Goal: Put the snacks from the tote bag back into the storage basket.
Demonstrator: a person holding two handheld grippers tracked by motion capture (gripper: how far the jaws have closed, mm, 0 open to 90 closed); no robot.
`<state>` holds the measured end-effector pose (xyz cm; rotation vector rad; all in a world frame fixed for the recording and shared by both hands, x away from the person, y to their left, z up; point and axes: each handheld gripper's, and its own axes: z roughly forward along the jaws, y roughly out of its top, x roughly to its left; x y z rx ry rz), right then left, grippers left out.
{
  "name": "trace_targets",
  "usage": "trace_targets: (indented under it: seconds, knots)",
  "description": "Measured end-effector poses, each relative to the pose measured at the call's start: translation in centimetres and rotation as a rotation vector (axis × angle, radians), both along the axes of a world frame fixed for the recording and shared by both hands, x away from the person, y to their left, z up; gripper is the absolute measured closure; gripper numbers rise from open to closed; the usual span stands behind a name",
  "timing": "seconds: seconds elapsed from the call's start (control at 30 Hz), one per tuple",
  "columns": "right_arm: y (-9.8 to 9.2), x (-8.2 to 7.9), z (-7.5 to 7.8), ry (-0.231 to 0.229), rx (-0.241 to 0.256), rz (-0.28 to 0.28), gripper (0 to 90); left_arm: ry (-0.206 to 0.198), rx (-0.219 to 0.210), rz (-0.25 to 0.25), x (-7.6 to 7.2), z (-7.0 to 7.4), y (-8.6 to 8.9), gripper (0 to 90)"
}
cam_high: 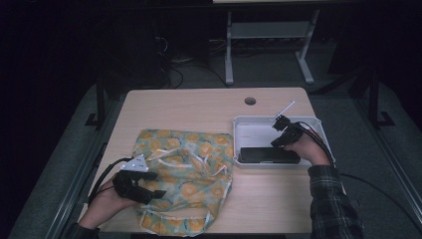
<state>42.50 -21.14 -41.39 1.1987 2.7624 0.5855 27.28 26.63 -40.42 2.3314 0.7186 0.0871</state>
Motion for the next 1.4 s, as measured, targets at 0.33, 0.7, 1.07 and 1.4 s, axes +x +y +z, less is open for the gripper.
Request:
trace_targets:
  seconds: [0.33,0.7,1.07,1.4]
  knots:
    - [-0.2,-0.3,0.0,-0.012,-0.005,-0.006,89.6,0.001,-0.001,0.001,-0.1,0.0,0.0,27.2]
    - [-0.8,-2.8,2.7,-0.127,0.054,-0.025,84.8,-0.003,0.001,-0.007,-0.1,0.0,0.0,27.2]
    - [-0.5,-6.2,3.6,-0.210,0.146,-0.035,64.7,0.000,-0.003,-0.011,-0.2,-0.2,-0.1,27.2]
    - [0.7,-9.0,2.8,-0.225,0.186,-0.007,48.2,0.008,0.008,-0.021,-0.2,-0.4,0.0,27.1]
